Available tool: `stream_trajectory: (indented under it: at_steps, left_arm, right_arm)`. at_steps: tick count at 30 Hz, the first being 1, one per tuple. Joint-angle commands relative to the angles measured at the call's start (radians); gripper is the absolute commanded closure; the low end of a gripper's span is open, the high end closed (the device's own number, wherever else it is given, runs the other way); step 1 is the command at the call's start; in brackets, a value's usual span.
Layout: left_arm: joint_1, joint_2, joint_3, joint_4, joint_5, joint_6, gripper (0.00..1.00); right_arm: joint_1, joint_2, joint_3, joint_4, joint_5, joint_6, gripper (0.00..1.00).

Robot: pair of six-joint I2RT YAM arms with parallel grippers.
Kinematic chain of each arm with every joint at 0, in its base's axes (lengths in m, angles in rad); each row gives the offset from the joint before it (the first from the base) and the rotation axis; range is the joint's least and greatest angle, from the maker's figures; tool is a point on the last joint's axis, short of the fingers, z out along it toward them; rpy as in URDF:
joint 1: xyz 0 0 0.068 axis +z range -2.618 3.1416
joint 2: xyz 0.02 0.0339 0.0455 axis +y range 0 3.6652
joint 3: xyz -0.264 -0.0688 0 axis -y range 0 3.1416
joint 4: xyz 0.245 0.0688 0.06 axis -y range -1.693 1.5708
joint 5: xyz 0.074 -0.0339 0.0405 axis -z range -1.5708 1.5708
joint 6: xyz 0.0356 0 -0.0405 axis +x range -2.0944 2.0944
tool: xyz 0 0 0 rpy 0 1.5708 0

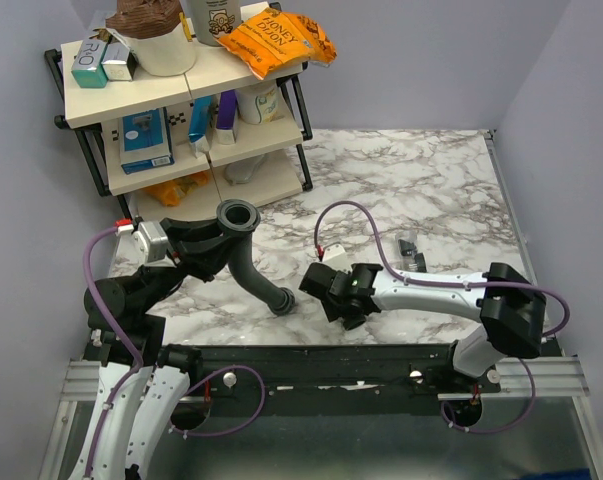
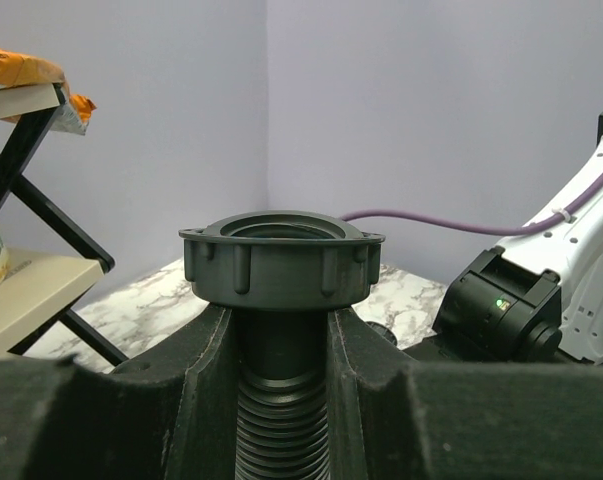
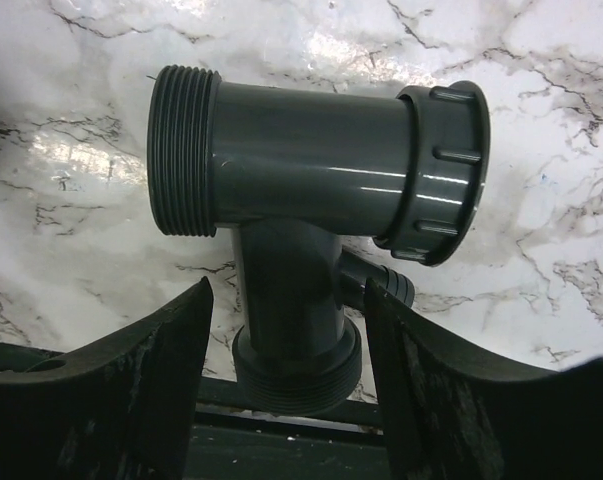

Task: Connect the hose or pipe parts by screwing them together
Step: Pick up the adaptor from the center of the board.

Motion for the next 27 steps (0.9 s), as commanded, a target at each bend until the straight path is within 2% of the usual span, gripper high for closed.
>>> stream_trajectory:
  at_steps: [1,7,13,19,20,23,27]
  left_arm:
    - [0.003,-0.013,0.024,0.003,0.030,0.010,1.00]
    - [0.004,-0.010,0.022,0.002,0.054,0.010,1.00]
    - [0.004,-0.004,0.031,0.003,0.065,0.013,1.00]
    - [0.003,0.005,0.034,0.014,0.066,0.004,1.00]
    - [0.003,0.007,0.033,0.014,0.066,0.002,1.00]
    - [0.003,0.010,0.034,0.017,0.074,-0.005,1.00]
    - [0.004,0.014,0.039,0.022,0.086,-0.007,1.00]
  right_arm:
    - [0.001,0.042,-0.029,0.043,-0.016,0.012,0.31]
    - [0.001,0.105,-0.034,0.074,-0.013,0.004,0.32]
    - [0.001,0.185,-0.046,0.115,-0.047,-0.013,0.39]
    - [0.001,0.173,-0.060,0.122,-0.049,-0.008,0.63]
    - [0.001,0.145,-0.058,0.115,-0.034,-0.005,0.71]
    - [0.001,0.076,-0.019,0.086,0.009,-0.002,0.86]
    - [0.002,-0.043,0.052,0.068,0.062,-0.031,0.97]
